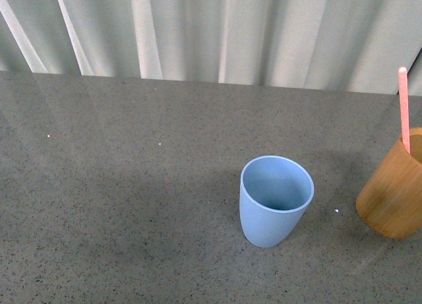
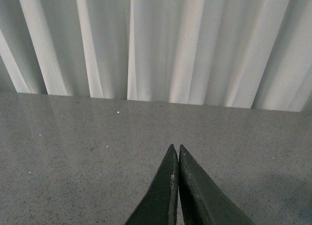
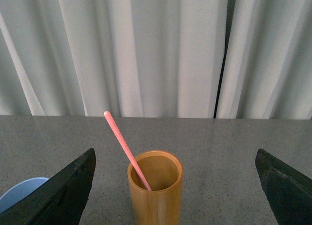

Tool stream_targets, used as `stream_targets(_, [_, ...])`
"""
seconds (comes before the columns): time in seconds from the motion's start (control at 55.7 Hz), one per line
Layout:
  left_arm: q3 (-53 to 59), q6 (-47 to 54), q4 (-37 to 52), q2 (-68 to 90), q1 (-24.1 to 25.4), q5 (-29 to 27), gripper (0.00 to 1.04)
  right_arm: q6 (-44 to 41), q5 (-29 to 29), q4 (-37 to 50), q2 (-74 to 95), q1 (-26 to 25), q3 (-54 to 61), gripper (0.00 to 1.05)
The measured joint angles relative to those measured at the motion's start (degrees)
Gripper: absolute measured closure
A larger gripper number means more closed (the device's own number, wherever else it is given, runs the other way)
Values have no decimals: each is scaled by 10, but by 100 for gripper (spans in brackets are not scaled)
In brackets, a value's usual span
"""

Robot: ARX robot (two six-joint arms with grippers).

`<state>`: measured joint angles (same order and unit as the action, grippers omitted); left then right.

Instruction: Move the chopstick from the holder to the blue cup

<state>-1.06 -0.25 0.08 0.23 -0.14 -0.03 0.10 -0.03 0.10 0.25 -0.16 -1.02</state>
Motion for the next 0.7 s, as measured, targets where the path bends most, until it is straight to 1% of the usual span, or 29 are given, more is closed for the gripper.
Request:
stream_targets(0.018, [0, -1, 0, 0, 0, 0, 100, 0, 0, 0, 0, 0, 0, 10])
stream_targets(0.09, [0, 0, 0, 0, 0, 0, 87, 0, 0, 0, 0, 0, 0, 10])
stream_targets(0.108, [0, 0, 0, 0, 0, 0, 85, 0, 0, 0, 0, 0, 0, 10])
stream_targets(0.198, [0, 0, 0, 0, 0, 0, 69, 0, 0, 0, 0, 0, 0, 10])
stream_targets(0.216, [0, 0, 0, 0, 0, 0, 67, 0, 0, 0, 0, 0, 0, 10])
stream_targets(0.251, [0, 0, 0, 0, 0, 0, 60, 0, 0, 0, 0, 0, 0, 10])
stream_targets(0.269, [0, 0, 0, 0, 0, 0, 58, 0, 0, 0, 0, 0, 0, 10])
stream_targets(0.287, [0, 0, 0, 0, 0, 0, 53, 0, 0, 0, 0, 0, 0, 10])
stream_targets(0.359, [0, 0, 0, 0, 0, 0, 38, 0, 0, 0, 0, 0, 0, 10])
stream_targets(0.377, [0, 0, 0, 0, 0, 0, 36, 0, 0, 0, 0, 0, 0, 10])
stream_targets(0.467, [0, 0, 0, 0, 0, 0, 20, 0, 0, 0, 0, 0, 0, 10])
stream_targets(0.485, [0, 0, 0, 0, 0, 0, 19, 0, 0, 0, 0, 0, 0, 10])
stream_targets(0.521, [0, 0, 0, 0, 0, 0, 11, 0, -1, -1, 1, 0, 0, 10])
stream_targets(0.557, [0, 0, 0, 0, 0, 0, 6, -13, -25, -48, 21, -5, -17, 10])
stream_targets(0.575, [0, 0, 0, 0, 0, 0, 5, -20, -32, -64, 31, -7, -24, 10])
stream_targets(0.611, [0, 0, 0, 0, 0, 0, 6, -42, -50, -101, 83, -11, -45, 10])
stream_targets(0.647, [0, 0, 0, 0, 0, 0, 8, -60, -59, -96, 125, -13, -51, 10])
stream_targets(0.7, [0, 0, 0, 0, 0, 0, 7, -82, -68, -64, 190, -17, -56, 10])
